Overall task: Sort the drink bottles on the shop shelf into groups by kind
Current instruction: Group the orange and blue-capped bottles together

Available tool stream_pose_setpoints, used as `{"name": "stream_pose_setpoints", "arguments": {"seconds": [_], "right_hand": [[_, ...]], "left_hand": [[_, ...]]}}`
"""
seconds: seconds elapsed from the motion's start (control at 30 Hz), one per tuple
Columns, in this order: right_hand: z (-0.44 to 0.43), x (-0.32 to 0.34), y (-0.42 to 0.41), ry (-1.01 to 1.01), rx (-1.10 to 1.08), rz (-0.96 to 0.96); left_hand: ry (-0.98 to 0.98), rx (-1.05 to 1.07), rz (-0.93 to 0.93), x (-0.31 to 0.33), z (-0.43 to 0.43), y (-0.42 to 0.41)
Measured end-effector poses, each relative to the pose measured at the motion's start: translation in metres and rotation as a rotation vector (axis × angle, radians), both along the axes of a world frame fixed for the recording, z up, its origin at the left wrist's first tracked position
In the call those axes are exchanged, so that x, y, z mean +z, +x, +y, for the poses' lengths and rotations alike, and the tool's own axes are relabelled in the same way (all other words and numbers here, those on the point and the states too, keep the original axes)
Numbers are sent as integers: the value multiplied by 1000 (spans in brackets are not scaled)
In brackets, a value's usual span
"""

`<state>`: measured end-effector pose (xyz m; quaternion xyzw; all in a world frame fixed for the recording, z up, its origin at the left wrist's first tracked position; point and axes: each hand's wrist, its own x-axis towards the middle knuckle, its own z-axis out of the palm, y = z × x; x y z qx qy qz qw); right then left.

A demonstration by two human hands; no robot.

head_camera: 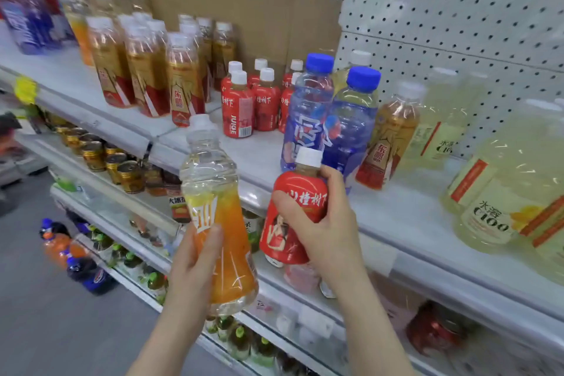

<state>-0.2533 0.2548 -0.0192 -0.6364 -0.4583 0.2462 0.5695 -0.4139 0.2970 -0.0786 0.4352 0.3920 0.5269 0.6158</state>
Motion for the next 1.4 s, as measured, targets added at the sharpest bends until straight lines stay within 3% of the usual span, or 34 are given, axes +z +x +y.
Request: {"name": "stream_pose_setpoints", "arguments": {"seconds": [0.13, 0.27, 0.53, 0.83, 0.97, 1.07, 1.17, 1.27, 1.4], "right_hand": [[48, 8, -23, -6, 7, -75], [107, 21, -31, 51, -148, -168], [198, 5, -35, -20, -350, -321], [244, 0, -26, -82, -495, -291], [226, 6, -33, -184, -549, -467], [189, 8, -51, 68, -683, -653], [144, 1, -49, 336, -966, -817], [113, -2, -24, 364, -1185, -645], [104, -8, 8, 230, -938, -229]], "left_hand": [[-15, -8, 46, -1, 36, -26], [36, -91, 66, 12, 81, -46], [56, -259, 46, 20, 159, -67], [47, -402, 76, 27, 196, -78], [65, -419, 101, 23, 199, -75], [56, -401, 85, 22, 195, -69], [56, -406, 62, 23, 187, -61], [67, -428, 66, 27, 179, -54], [54, -448, 29, 29, 166, -43]]}}
